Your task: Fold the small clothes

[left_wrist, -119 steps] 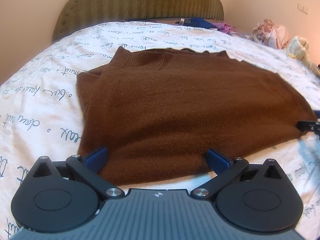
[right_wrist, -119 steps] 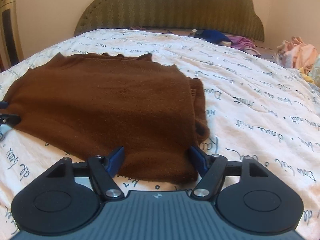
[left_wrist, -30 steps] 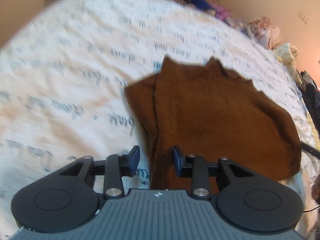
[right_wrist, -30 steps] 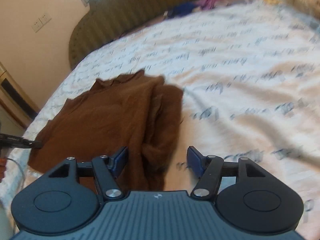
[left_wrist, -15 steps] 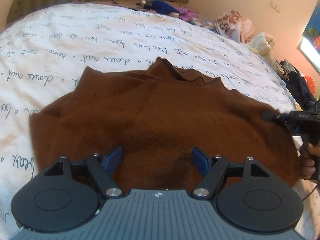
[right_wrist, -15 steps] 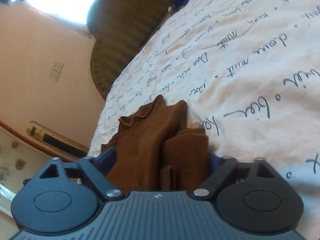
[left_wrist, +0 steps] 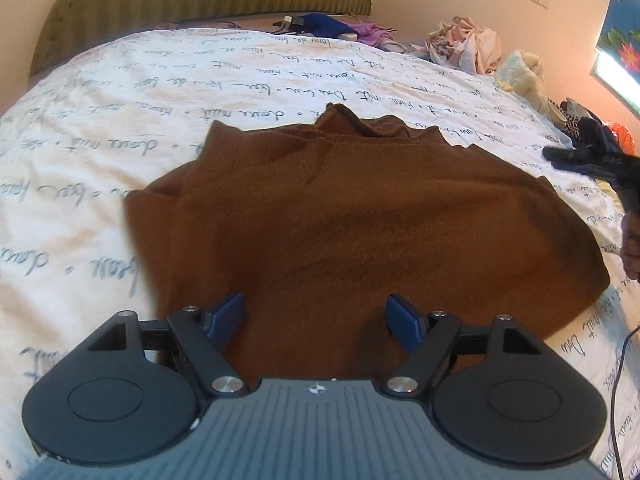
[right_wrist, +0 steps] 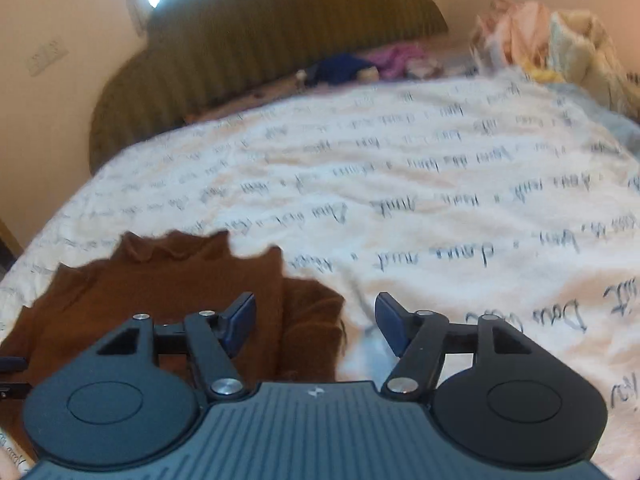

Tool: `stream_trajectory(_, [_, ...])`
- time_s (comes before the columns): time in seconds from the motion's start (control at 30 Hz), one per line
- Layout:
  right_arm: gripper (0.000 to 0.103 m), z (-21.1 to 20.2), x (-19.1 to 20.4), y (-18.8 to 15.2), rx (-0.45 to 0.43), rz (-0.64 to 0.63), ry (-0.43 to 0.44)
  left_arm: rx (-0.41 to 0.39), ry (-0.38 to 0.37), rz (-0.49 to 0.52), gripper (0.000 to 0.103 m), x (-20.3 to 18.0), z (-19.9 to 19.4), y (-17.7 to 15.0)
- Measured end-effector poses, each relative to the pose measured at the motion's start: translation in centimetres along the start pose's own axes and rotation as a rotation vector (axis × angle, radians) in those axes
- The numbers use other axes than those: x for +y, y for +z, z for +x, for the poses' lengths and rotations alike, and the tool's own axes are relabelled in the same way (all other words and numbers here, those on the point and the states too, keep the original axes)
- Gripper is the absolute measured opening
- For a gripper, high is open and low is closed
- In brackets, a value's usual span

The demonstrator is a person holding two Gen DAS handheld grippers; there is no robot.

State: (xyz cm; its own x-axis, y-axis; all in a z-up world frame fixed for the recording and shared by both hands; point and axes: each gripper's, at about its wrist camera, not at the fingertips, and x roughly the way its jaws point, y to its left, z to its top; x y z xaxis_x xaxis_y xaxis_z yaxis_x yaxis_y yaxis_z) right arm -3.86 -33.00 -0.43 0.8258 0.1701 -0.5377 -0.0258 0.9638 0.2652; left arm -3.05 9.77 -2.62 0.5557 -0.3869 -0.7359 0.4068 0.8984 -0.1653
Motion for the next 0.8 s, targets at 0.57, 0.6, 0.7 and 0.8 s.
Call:
stream_trajectory(0.57, [0.079,-2.7,9.2,-7.4,0.089,-0.305,0.006,-0.029,-0.03,-0.129,0.077,2.6,-3.3,-4.0])
stream_trajectory(0.6, [0.079,-1.7,9.0,-8.7,0.127,-0.356,-0.072,-0.032,-0.025,-0.128,0.077,2.5,-3.2,-4.0])
stream_trajectory(0.7, [0.083,-1.7,6.6,-10.3,0.061,-0.322,-0.048,-0.036,0.007,-0.078,0.078,1.6,-3.1,-4.1])
stream_trajectory(0.8, [0.085,-3.4,6.7,-9.1,0.016,-0.228,-0.085,-0.051,0.0,-0.102,0.078,1.3,-4.1,-4.4])
